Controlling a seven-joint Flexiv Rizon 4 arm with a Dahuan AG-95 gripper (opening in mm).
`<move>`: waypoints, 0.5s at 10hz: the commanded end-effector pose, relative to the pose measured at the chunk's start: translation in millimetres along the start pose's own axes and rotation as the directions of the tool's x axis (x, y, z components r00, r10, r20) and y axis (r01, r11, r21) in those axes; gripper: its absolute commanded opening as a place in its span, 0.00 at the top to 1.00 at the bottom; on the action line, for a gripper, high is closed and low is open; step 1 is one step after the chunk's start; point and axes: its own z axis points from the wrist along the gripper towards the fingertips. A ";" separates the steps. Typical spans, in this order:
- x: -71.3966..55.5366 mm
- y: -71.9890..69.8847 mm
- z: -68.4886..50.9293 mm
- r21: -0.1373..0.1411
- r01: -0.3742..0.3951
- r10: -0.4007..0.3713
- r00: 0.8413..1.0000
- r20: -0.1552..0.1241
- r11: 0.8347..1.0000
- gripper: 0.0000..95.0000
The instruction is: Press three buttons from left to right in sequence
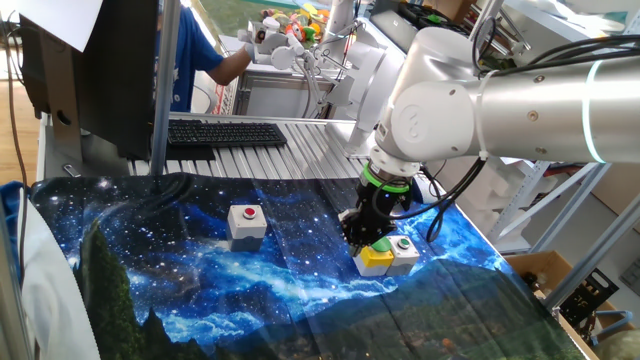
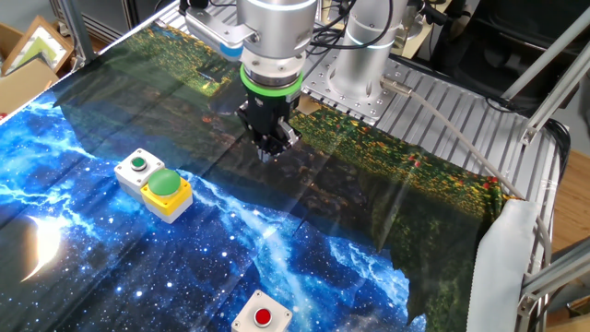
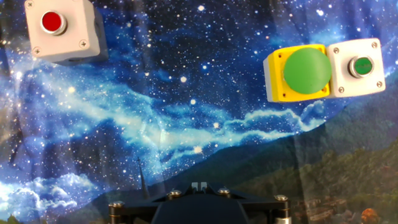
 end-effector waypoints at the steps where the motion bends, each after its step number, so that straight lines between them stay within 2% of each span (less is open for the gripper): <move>1: -0.4 -0.1 0.1 -0.001 -0.010 0.010 1.000 -0.001 1.000 0.60; 3: -0.3 -0.2 -0.1 -0.004 -0.033 0.033 0.999 -0.004 0.999 0.20; 5: -0.3 -0.2 -0.1 -0.006 -0.038 0.038 0.999 -0.005 0.999 0.20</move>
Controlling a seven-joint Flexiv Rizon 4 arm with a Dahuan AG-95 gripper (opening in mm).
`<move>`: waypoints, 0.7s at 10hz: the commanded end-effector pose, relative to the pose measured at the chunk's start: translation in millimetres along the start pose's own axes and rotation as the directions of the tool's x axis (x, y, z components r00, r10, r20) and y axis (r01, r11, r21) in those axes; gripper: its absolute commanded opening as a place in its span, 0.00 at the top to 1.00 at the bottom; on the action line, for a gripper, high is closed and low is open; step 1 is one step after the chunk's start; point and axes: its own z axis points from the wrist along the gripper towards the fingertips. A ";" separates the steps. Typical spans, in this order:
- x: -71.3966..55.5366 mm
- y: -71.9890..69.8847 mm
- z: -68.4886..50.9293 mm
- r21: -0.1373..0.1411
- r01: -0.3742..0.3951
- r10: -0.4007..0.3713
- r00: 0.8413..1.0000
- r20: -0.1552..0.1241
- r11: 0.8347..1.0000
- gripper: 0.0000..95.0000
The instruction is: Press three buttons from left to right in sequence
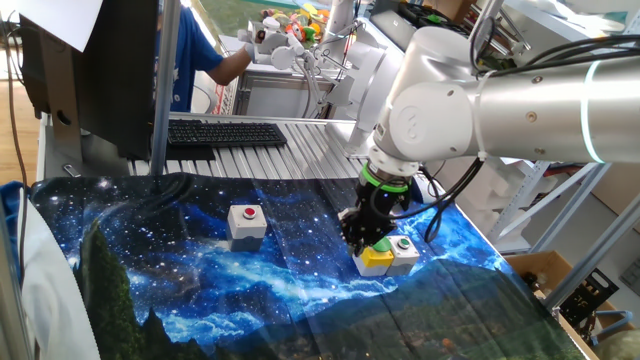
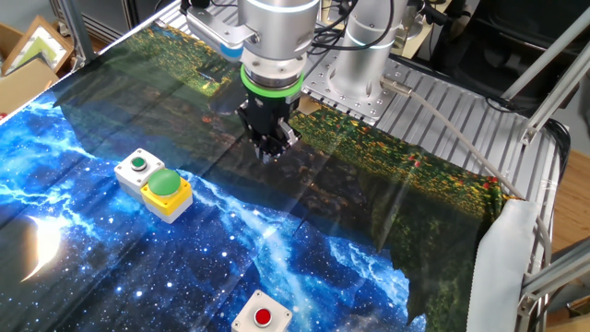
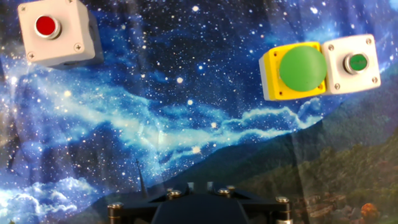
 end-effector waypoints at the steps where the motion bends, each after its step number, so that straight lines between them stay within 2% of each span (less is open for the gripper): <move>1: -0.2 0.2 0.2 -0.002 0.014 -0.014 1.000 0.001 1.000 0.40; 2: -0.2 0.1 0.1 -0.002 0.052 -0.052 0.999 0.000 0.999 1.00; 7: 0.0 -0.2 -0.6 0.004 0.074 -0.074 0.997 0.000 0.997 1.00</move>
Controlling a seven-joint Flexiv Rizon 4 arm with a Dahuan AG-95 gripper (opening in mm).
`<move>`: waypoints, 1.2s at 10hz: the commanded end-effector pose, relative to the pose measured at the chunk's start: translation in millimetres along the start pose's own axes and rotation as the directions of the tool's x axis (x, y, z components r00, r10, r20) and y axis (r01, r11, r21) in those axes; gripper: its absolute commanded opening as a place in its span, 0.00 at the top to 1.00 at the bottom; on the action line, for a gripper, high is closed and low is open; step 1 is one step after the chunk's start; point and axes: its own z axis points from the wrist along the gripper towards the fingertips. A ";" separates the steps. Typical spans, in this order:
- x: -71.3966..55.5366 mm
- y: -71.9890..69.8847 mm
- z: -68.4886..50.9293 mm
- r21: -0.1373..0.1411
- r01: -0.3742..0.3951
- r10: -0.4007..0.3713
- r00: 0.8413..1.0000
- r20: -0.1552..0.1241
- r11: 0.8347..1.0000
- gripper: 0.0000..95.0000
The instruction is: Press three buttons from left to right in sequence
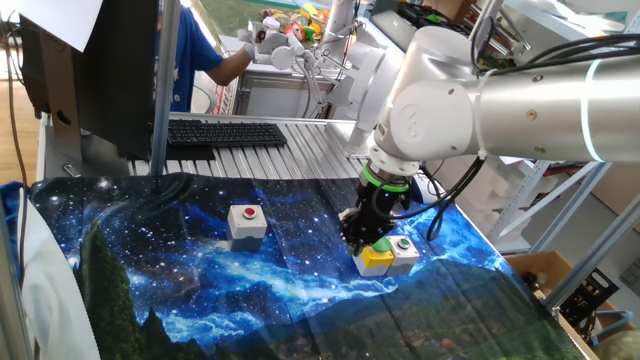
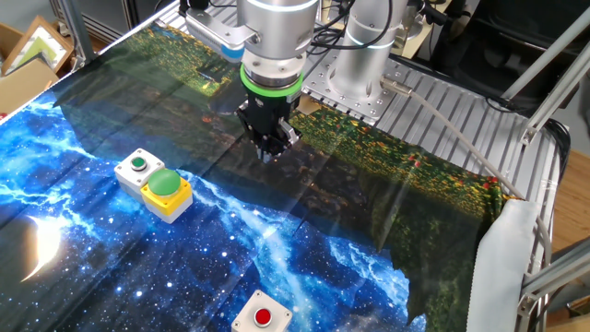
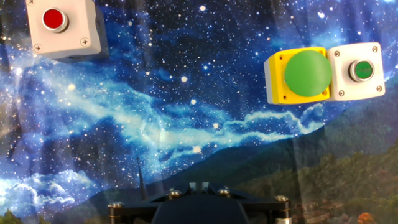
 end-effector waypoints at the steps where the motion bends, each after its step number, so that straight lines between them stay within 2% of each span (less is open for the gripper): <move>1: 0.1 -0.2 -0.6 0.001 0.000 0.000 1.000 0.000 1.000 1.00; 3: 0.4 -0.7 -1.6 0.001 0.003 -0.003 1.000 0.000 1.000 1.00; 5: 0.5 -0.9 -1.9 0.018 0.011 -0.011 1.000 0.005 1.000 1.00; 6: 0.5 -0.9 -1.9 0.027 -0.007 0.007 1.000 0.005 1.000 0.60; 7: 0.3 -0.9 -2.0 0.020 -0.011 0.011 1.000 0.005 1.000 0.60; 8: -0.4 -0.9 -2.3 0.010 -0.019 0.019 1.000 0.004 1.000 0.40; 12: -1.1 -1.0 -2.7 0.005 -0.027 0.027 1.000 0.009 1.000 0.40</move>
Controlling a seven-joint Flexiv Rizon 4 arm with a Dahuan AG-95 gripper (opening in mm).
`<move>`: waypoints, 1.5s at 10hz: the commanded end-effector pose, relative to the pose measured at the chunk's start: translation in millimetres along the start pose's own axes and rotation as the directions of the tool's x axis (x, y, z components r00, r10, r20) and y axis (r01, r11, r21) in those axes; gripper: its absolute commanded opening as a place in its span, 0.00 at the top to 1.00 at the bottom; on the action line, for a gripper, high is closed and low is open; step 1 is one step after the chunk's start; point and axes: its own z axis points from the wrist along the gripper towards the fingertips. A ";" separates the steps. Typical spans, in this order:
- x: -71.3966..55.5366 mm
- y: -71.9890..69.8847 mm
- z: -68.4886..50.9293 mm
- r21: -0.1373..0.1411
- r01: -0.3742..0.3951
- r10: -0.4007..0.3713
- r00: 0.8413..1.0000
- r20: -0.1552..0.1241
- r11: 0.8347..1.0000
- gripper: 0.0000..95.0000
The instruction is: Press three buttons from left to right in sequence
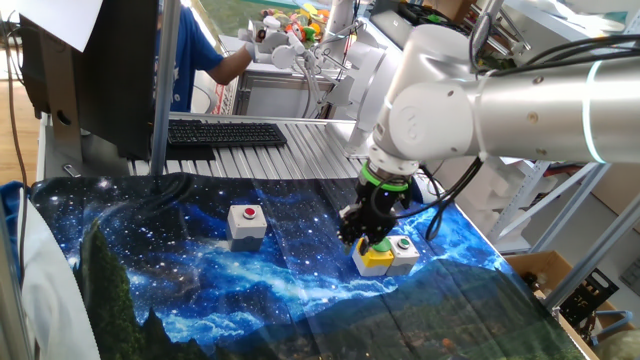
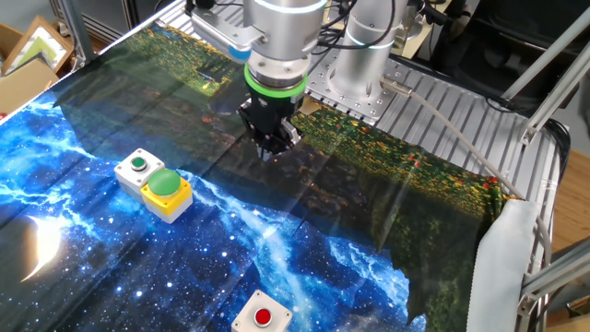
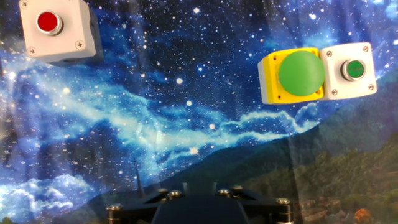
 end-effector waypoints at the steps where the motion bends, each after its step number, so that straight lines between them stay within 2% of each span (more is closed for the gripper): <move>1: 0.3 -0.1 0.7 0.005 0.003 -0.003 1.000 0.011 1.000 0.40; 8: 2.9 -1.3 -1.2 0.002 0.009 -0.009 1.000 0.009 1.000 0.40; 10: 4.7 -2.2 -2.9 0.001 0.030 -0.030 1.000 -0.008 1.000 0.40; 15: 7.2 -2.3 -2.1 -0.009 0.019 -0.019 1.000 0.000 1.000 0.40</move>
